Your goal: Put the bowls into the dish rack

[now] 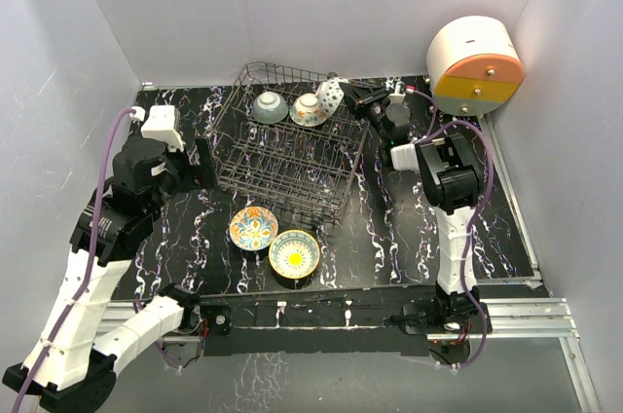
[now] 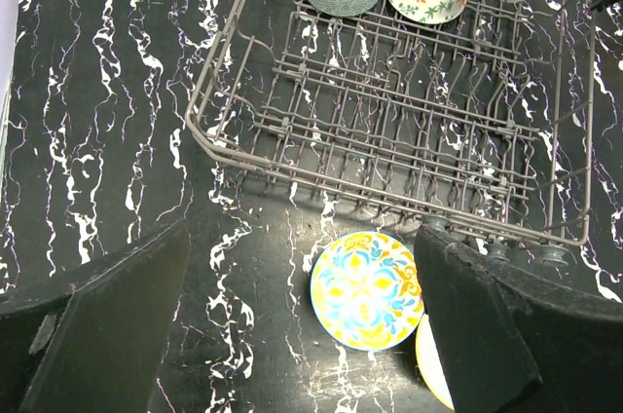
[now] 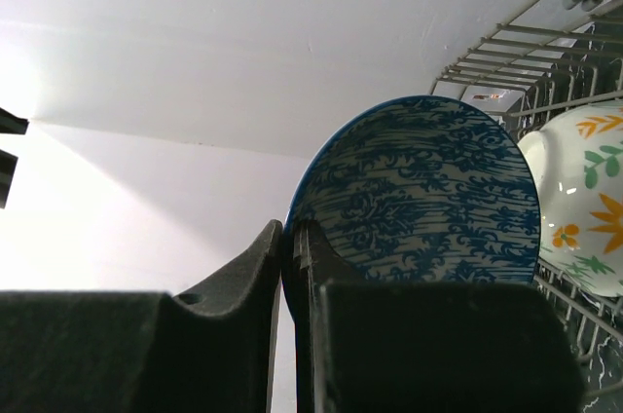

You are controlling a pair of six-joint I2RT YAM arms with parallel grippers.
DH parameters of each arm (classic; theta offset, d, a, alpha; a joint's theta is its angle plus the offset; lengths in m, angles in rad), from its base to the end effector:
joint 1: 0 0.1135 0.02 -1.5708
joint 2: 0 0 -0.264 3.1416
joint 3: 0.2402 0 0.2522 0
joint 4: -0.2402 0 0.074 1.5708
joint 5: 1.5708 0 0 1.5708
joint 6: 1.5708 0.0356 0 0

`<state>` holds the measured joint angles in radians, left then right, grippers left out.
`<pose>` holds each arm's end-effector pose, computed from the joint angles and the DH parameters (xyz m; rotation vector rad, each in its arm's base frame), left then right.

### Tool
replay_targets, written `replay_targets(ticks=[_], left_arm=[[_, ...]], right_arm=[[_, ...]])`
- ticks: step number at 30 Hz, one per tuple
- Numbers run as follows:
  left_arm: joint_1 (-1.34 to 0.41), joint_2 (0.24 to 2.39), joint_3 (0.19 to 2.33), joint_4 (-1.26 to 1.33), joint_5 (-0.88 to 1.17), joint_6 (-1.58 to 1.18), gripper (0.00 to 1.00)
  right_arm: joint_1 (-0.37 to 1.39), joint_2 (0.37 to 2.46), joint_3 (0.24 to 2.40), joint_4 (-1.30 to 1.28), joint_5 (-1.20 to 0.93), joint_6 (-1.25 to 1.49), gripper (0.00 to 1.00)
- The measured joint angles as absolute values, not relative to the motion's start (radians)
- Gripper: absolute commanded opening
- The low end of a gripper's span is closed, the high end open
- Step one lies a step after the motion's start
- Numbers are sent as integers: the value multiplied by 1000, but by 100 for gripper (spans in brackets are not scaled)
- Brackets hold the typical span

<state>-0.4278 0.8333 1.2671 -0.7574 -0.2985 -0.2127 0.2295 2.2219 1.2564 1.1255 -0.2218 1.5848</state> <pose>0.1335 -0.0494 0.4320 -0.0004 1.8826 -0.1567 0.4618 0.1159 0.1735 0.8521 1.3973 1.6125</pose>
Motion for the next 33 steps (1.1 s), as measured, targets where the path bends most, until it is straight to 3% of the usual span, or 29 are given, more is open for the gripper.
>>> replay_targets(ticks=[33], left_arm=[[-428, 838, 1256, -756, -307, -191, 96]], right_arm=[[261, 2180, 1250, 748, -154, 1544, 11]])
